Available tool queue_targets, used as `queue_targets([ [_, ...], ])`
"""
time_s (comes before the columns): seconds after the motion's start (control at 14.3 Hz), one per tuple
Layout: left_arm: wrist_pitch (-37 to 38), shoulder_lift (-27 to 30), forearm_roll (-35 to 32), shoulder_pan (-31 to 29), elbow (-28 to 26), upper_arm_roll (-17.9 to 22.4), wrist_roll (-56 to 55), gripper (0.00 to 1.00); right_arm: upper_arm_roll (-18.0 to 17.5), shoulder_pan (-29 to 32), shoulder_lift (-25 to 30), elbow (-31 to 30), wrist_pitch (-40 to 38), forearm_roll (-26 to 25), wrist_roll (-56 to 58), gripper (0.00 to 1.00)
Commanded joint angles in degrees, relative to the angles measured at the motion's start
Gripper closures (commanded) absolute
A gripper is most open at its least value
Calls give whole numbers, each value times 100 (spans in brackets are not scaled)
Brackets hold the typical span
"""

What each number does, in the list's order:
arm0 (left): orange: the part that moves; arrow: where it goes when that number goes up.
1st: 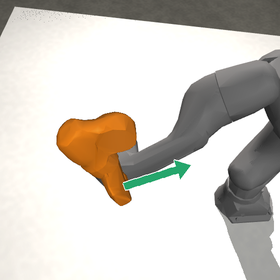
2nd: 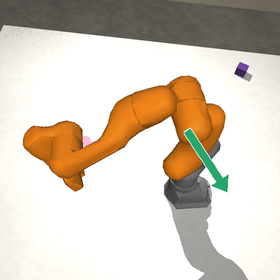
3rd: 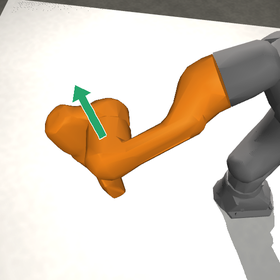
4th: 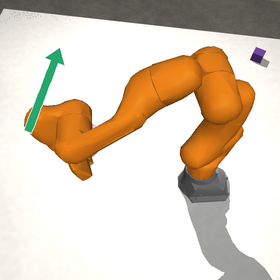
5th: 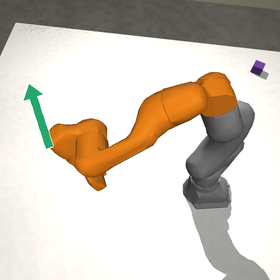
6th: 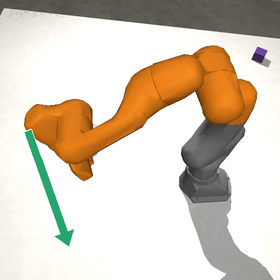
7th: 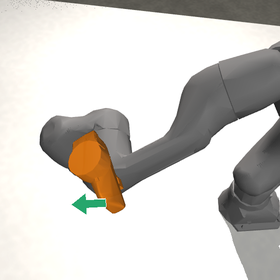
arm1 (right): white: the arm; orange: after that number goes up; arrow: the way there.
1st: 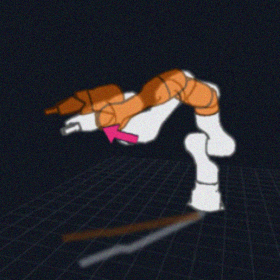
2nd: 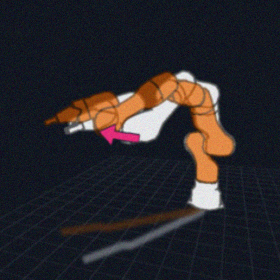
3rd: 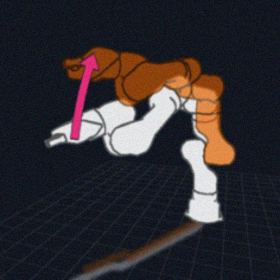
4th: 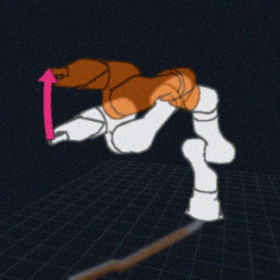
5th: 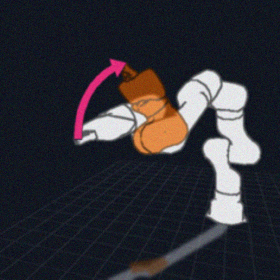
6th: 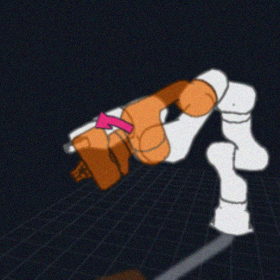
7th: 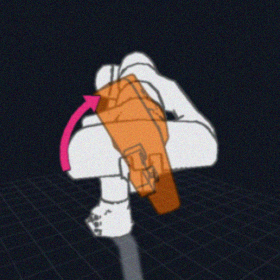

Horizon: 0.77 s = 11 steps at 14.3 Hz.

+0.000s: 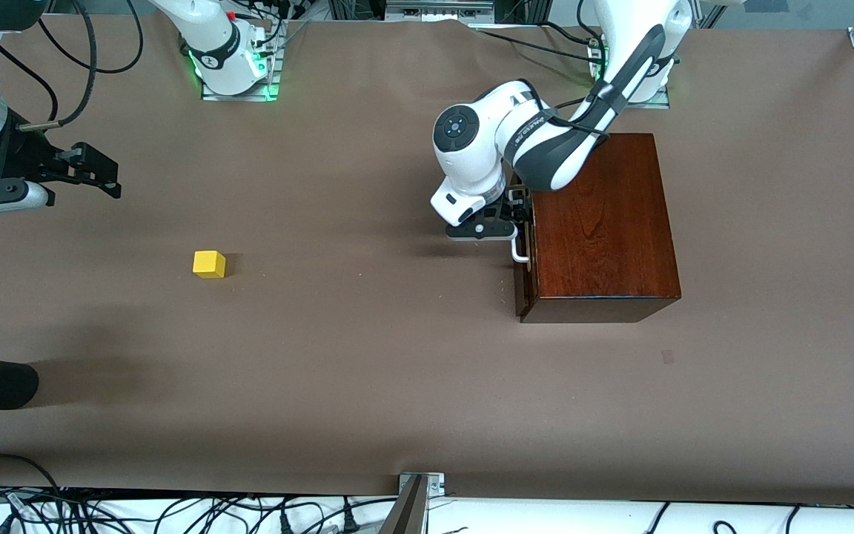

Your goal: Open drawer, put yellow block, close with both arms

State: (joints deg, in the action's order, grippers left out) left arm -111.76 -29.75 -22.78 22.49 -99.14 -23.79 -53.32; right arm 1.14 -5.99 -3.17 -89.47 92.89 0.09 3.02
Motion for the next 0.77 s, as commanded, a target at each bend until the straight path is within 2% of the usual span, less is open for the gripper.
queue_targets([
  [0.0,-214,-100,-192,89,-17,6,-231,0,0,10,10,79,-87,8,6,0],
  [0.28,-530,-179,-166,220,88,6,-380,0,0,10,10,79,-87,-18,32,0],
  [0.56,-619,-899,-113,694,1044,14,-740,0,0,10,-8,87,-78,-18,50,0],
  [0.7,-619,-1058,-87,731,1352,23,-838,0,0,10,-25,96,-78,-18,76,0],
])
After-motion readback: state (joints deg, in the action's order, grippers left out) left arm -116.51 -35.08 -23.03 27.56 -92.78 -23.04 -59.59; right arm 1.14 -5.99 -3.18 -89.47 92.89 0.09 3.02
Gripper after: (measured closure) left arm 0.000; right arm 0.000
